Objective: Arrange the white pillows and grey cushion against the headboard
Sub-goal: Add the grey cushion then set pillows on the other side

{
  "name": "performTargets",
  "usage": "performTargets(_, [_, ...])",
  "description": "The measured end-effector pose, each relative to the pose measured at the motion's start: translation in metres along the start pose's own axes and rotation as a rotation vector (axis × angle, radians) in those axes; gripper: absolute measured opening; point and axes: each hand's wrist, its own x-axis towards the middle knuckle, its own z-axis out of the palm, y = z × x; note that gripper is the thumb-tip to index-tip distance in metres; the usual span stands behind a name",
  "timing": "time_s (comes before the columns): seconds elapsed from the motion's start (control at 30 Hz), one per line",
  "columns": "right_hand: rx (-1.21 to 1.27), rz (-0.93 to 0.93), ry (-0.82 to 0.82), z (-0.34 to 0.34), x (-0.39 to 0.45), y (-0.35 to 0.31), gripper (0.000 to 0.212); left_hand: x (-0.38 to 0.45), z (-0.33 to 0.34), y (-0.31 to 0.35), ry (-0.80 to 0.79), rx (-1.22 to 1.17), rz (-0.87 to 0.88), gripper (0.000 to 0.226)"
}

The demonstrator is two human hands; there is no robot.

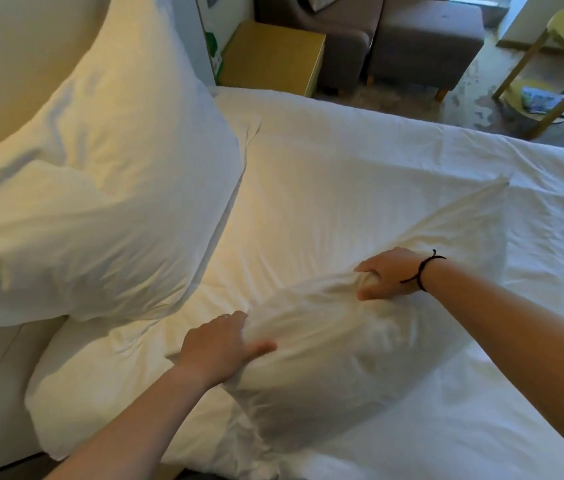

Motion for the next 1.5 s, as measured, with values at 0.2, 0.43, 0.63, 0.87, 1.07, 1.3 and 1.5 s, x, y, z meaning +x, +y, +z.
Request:
performTargets(0.2, [-0.213,0.019,0.258,0.025,-0.009,-0.017,0.033,-0.013,-0.008,0.008,0.032,-0.024,0.126,0.049])
performTargets(0.43, [-0.083,0.087,0.594,-0.004,-0.02,-0.023,0.033,-0.025,-0.031,0.007,0.21,-0.243,0.169,0.034])
performTargets(0.63, [-0.035,-0.063,0.763,-0.103,-0.01,-0.049,0.033,-0.03,-0.075,-0.009,0.441,-0.56,0.202,0.04])
performTargets(0.87, [-0.043,-0.085,0.697,-0.197,0.094,-0.181,0.032,-0.01,-0.111,-0.082,0.566,-0.445,-0.13,0.035])
performTargets(1.07, [0.6,0.024,0.323,-0.074,0.13,-0.29,0.08,0.017,-0.101,-0.146,0.385,-0.515,-0.294,0.034])
performTargets(1.3, [0.976,0.136,0.326,-0.034,0.104,-0.305,0.097,0.018,-0.092,-0.148,0.121,-0.62,-0.187,0.081])
performTargets(1.5, [1.047,0.177,0.304,-0.02,0.086,-0.334,0.106,0.006,-0.097,-0.163,0.21,-0.37,-0.111,0.051])
